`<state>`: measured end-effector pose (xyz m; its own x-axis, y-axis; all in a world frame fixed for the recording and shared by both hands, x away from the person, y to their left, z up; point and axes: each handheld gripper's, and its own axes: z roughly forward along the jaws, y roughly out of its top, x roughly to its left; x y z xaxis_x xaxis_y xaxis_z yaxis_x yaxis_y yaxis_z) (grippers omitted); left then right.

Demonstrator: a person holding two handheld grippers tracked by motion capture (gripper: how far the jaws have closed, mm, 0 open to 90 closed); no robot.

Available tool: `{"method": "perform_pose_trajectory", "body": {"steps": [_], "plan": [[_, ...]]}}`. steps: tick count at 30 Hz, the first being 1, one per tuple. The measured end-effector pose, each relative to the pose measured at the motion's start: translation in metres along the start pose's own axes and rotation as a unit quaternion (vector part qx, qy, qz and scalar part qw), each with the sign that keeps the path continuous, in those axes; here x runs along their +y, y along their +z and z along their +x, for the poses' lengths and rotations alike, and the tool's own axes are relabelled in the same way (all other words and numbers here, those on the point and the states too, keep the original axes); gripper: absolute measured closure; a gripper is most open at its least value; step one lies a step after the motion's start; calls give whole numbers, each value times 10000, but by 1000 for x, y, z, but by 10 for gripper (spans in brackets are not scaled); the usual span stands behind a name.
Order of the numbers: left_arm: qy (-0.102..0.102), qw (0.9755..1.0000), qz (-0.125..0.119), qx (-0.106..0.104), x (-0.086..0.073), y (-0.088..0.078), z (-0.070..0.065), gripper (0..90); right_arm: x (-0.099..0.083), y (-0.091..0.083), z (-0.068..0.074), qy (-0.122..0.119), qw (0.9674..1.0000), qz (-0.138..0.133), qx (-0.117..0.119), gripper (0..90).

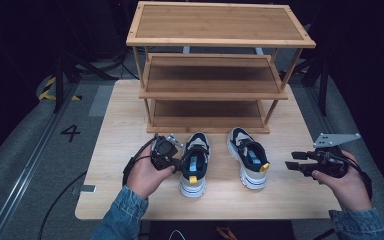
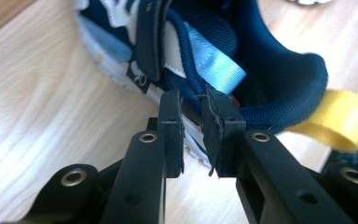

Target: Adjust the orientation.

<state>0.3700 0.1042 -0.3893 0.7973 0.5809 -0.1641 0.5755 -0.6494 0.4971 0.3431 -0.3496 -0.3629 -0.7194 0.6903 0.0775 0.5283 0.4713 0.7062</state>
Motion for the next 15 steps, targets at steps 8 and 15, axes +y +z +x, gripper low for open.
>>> {"method": "perform_pose_trajectory", "body": {"steps": [8,15], "plan": [[34,10000,-40,-13,0,0,-2,655,0,-1,-1,10,10000,-19,8,516],[65,9987,-448,217,1,-24,-11,547,0,0,-2,30,10000,-2,-1,512]]}}
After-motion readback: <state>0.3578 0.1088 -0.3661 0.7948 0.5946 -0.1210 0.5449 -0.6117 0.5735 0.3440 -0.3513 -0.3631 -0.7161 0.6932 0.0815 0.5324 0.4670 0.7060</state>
